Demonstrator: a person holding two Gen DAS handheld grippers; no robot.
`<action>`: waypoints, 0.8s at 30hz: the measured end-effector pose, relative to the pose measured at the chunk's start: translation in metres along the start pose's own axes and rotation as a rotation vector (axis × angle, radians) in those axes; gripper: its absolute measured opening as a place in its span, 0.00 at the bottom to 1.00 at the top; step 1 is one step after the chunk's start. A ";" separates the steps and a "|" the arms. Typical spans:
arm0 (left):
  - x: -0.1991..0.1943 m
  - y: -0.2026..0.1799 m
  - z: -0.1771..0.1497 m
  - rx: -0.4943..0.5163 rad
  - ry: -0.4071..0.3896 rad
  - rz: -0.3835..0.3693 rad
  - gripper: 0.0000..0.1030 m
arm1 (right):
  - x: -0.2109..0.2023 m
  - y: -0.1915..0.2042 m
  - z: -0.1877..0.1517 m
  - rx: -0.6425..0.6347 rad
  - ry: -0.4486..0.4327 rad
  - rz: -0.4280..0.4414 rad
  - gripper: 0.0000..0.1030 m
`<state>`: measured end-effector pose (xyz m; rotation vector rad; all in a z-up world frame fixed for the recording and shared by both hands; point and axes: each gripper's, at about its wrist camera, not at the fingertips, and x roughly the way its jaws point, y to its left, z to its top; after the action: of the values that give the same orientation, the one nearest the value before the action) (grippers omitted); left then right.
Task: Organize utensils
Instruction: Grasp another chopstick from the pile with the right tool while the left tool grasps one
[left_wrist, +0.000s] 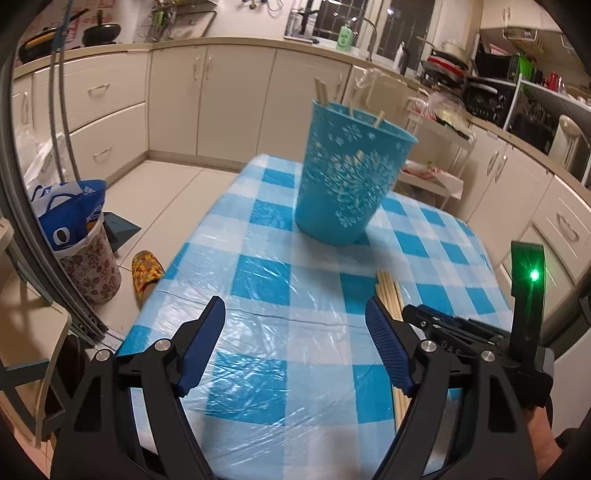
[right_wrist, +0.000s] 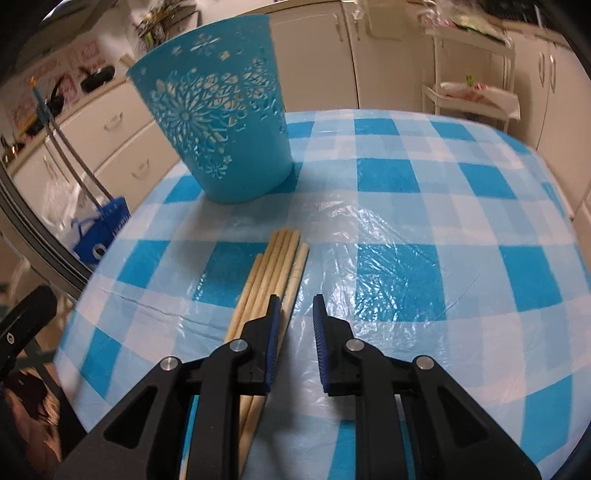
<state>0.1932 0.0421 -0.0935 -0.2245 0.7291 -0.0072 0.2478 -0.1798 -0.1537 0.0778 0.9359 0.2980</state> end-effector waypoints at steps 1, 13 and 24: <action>0.004 -0.005 0.000 0.013 0.016 -0.003 0.72 | -0.001 0.000 0.000 -0.012 0.001 -0.011 0.18; 0.071 -0.059 -0.004 0.127 0.176 0.008 0.72 | -0.012 -0.037 -0.005 0.013 0.005 0.040 0.13; 0.097 -0.075 -0.006 0.193 0.218 0.077 0.64 | -0.013 -0.043 -0.006 0.062 -0.001 0.092 0.13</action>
<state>0.2673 -0.0410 -0.1461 -0.0104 0.9484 -0.0290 0.2458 -0.2252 -0.1555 0.1776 0.9425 0.3539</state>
